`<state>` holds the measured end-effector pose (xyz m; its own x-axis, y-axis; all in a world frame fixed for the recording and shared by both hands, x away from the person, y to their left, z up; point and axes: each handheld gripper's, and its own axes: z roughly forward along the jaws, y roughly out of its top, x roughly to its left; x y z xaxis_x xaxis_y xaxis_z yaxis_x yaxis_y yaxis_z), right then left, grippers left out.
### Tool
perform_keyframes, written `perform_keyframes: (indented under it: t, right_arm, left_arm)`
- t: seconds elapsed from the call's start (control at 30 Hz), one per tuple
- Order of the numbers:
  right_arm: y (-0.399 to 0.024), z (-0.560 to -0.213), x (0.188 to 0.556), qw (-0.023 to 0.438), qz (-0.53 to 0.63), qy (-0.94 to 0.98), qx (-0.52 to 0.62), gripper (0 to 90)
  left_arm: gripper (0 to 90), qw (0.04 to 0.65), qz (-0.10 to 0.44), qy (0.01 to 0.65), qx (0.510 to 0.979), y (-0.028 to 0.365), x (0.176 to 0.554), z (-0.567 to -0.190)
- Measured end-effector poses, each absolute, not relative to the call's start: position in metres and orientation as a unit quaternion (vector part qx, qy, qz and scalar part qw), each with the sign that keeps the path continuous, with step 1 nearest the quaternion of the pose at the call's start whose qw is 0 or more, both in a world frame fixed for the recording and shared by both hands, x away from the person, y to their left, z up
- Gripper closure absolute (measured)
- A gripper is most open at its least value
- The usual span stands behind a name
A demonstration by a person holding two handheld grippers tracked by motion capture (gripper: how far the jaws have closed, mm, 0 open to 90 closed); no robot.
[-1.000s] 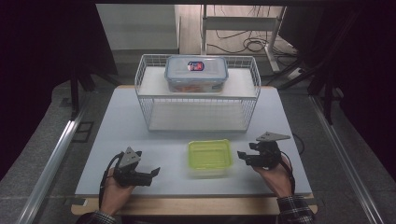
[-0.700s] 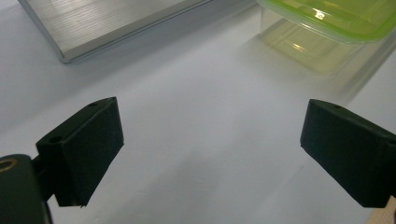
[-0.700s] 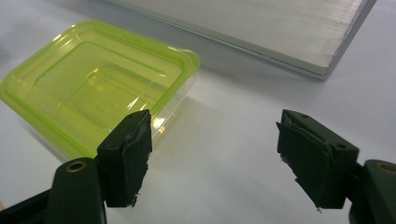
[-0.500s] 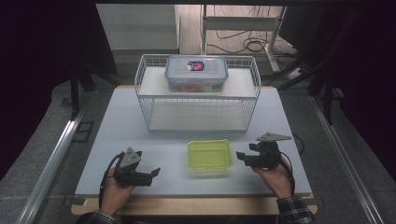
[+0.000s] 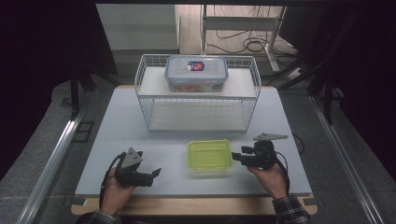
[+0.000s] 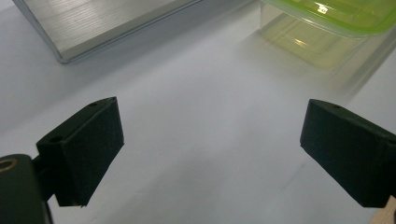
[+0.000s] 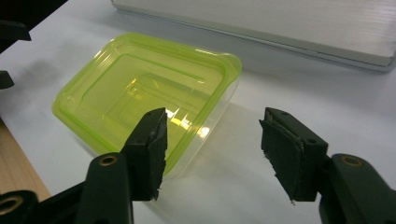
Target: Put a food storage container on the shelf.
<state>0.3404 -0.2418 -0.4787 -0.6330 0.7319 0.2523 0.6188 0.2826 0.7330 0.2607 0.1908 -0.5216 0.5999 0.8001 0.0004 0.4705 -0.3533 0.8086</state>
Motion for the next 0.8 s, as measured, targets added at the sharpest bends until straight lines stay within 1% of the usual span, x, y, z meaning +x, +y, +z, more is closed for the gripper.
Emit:
perform_keyframes:
  t: [0.13,0.23,0.37,0.53,0.8]
  right_arm:
    - [-0.240,-0.481,0.343,0.057,0.426,0.795,0.428,45.7]
    - [-0.238,-0.483,0.344,0.050,0.427,0.791,0.435,51.2]
    - [-0.236,-0.485,0.346,0.037,0.425,0.788,0.444,55.8]
    - [-0.234,-0.488,0.350,0.004,0.431,0.776,0.460,56.8]
    - [-0.232,-0.499,0.364,-0.046,0.425,0.761,0.488,61.2]
  left_arm:
    - [6.0,0.406,0.203,0.399,0.797,0.191,0.261,-0.522]
    - [6.0,0.406,0.204,0.400,0.796,0.191,0.261,-0.521]
    - [6.0,0.405,0.204,0.400,0.797,0.191,0.261,-0.522]
    - [6.0,0.404,0.204,0.399,0.797,0.191,0.261,-0.522]
    - [6.0,0.402,0.204,0.398,0.799,0.190,0.261,-0.522]
